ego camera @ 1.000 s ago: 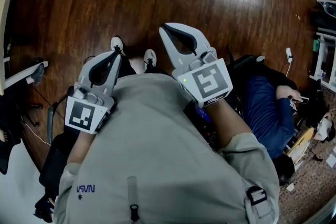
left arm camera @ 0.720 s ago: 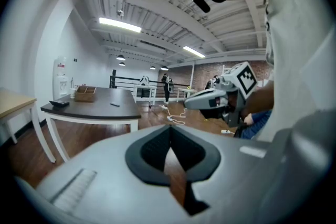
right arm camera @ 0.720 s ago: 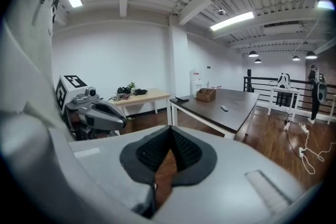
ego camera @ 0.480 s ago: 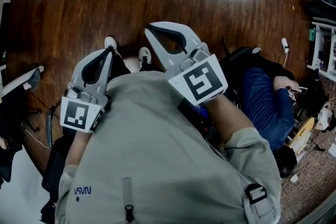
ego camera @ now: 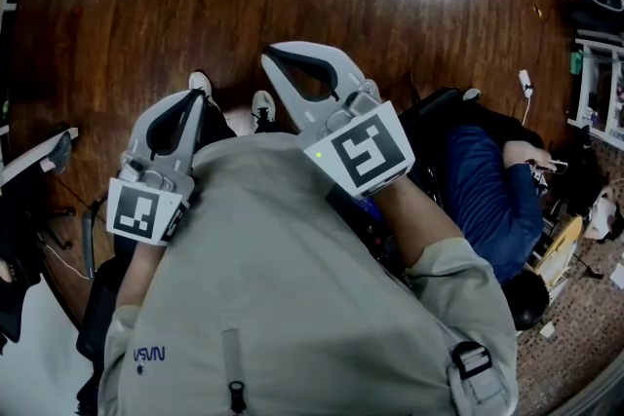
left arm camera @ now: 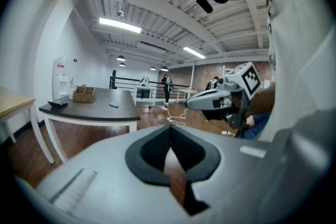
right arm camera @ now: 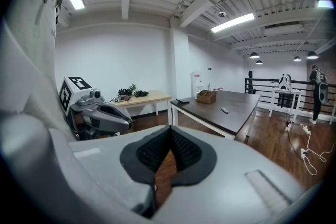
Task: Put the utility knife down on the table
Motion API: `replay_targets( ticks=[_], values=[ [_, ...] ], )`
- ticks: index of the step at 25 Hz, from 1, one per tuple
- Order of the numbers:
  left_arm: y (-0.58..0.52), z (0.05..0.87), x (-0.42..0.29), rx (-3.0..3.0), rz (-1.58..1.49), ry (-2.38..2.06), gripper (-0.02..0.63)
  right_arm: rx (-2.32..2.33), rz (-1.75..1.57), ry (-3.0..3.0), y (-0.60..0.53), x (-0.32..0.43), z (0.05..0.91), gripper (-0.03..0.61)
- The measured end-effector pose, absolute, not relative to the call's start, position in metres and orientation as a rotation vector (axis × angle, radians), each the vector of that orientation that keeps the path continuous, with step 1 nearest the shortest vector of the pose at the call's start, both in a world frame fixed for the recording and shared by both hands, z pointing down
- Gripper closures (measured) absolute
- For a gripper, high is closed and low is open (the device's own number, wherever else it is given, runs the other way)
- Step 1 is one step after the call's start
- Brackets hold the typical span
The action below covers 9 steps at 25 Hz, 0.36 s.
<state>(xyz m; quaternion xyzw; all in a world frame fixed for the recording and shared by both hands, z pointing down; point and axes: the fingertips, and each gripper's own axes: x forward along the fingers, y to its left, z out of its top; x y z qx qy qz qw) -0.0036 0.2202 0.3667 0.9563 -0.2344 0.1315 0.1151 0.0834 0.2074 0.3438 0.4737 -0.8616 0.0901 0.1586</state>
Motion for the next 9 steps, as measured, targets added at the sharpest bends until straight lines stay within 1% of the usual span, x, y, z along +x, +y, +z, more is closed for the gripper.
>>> replay_targets(
  ticks=[9],
  values=[
    [0.2209,0.3714,-0.0005,2.873,0.434,-0.637,0.612,1.367,0.244,-2.459,0.2091,0.0916,0.3413,0.580]
  ],
)
